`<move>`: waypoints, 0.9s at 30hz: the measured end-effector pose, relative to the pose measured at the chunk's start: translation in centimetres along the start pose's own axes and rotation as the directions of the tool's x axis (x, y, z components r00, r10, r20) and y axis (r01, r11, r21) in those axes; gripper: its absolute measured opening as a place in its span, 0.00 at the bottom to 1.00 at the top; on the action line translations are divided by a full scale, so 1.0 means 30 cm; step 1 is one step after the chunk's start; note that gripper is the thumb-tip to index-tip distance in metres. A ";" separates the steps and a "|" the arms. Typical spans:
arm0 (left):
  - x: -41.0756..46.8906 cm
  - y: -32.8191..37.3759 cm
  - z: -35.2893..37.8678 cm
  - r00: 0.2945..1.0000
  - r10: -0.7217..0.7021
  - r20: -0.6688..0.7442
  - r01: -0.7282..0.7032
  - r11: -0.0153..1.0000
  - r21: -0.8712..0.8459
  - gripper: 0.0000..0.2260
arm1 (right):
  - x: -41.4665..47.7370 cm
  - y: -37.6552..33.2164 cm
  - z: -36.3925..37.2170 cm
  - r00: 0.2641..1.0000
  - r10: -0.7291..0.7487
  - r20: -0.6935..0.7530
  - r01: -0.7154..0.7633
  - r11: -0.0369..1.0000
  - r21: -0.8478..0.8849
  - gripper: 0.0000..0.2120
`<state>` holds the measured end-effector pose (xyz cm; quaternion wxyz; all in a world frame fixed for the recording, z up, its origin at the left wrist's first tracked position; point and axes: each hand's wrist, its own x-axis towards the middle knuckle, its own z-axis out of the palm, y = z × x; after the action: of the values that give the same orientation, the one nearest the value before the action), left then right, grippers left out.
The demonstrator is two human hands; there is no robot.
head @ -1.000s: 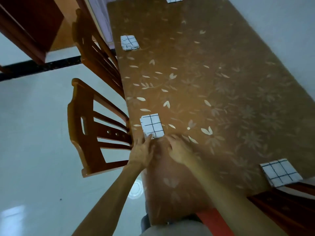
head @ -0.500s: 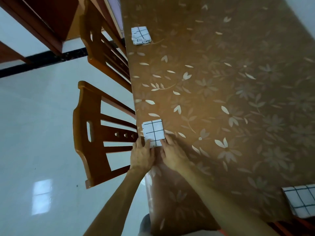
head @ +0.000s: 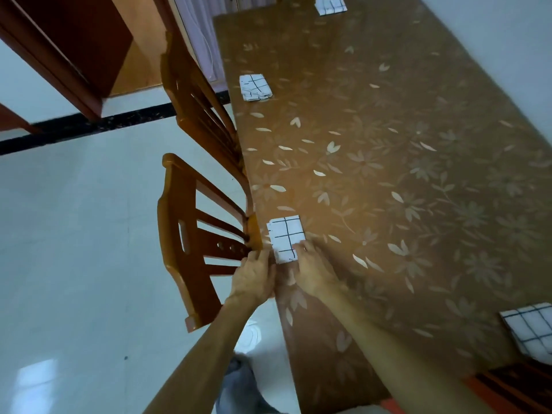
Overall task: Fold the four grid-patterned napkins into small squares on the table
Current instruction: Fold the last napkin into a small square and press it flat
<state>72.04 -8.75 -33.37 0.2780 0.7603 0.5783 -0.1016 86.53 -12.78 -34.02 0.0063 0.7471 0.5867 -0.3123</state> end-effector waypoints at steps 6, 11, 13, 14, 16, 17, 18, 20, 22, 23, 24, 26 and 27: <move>-0.017 -0.192 -0.177 0.988 0.122 -0.094 -0.123 0.992 -0.003 0.11 | -0.037 -0.233 -0.014 0.992 0.077 -0.098 -0.065 0.991 0.116 0.15; -0.081 -0.371 -0.353 0.972 0.216 -0.088 -0.217 0.976 0.004 0.10 | -0.082 -0.437 0.003 0.987 0.119 -0.113 -0.086 0.963 0.256 0.16; -0.097 -0.437 -0.433 0.966 0.230 -0.115 -0.235 0.971 -0.035 0.10 | -0.088 -0.527 -0.008 0.988 0.102 -0.117 -0.068 0.962 0.263 0.16; -0.104 -0.464 -0.475 0.963 0.237 -0.132 -0.245 0.969 -0.046 0.10 | -0.085 -0.567 -0.015 0.988 0.081 -0.128 -0.045 0.963 0.264 0.15; -0.111 -0.518 -0.550 0.953 0.248 -0.175 -0.262 0.963 -0.067 0.10 | -0.066 -0.633 -0.038 0.986 0.048 -0.159 -0.003 0.962 0.271 0.14; -0.109 -0.547 -0.580 0.952 0.237 -0.192 -0.257 0.963 -0.086 0.10 | -0.058 -0.664 -0.052 0.984 0.037 -0.173 0.013 0.960 0.281 0.14; -0.108 -0.577 -0.608 0.952 0.225 -0.207 -0.251 0.962 -0.110 0.10 | -0.048 -0.692 -0.063 0.982 0.026 -0.187 0.031 0.955 0.294 0.13; -0.100 -0.631 -0.650 0.954 0.204 -0.221 -0.241 0.958 -0.156 0.10 | -0.023 -0.741 -0.084 0.978 0.003 -0.211 0.064 0.948 0.310 0.12; -0.089 -0.680 -0.679 0.959 0.178 -0.222 -0.222 0.957 -0.189 0.10 | 0.011 -0.785 -0.100 0.971 -0.016 -0.238 0.095 0.941 0.326 0.13; -0.080 -0.705 -0.690 0.961 0.161 -0.224 -0.207 0.958 -0.200 0.10 | 0.032 -0.806 -0.106 0.968 -0.027 -0.249 0.111 0.937 0.332 0.13; -0.065 -0.731 -0.700 0.963 0.147 -0.225 -0.194 0.959 -0.207 0.11 | 0.055 -0.826 -0.112 0.966 -0.041 -0.255 0.128 0.934 0.335 0.13; -0.028 -0.784 -0.717 0.970 0.125 -0.209 -0.171 0.961 -0.217 0.11 | 0.109 -0.866 -0.127 0.965 -0.057 -0.256 0.145 0.929 0.339 0.13; -0.004 -0.809 -0.726 0.973 0.119 -0.198 -0.162 0.963 -0.217 0.12 | 0.139 -0.886 -0.134 0.964 -0.060 -0.259 0.151 0.926 0.347 0.13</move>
<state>45.64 7.20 -22.75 0.3171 0.7679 0.5536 0.0570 65.46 0.64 -23.27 -0.2208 0.7351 0.5547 -0.3212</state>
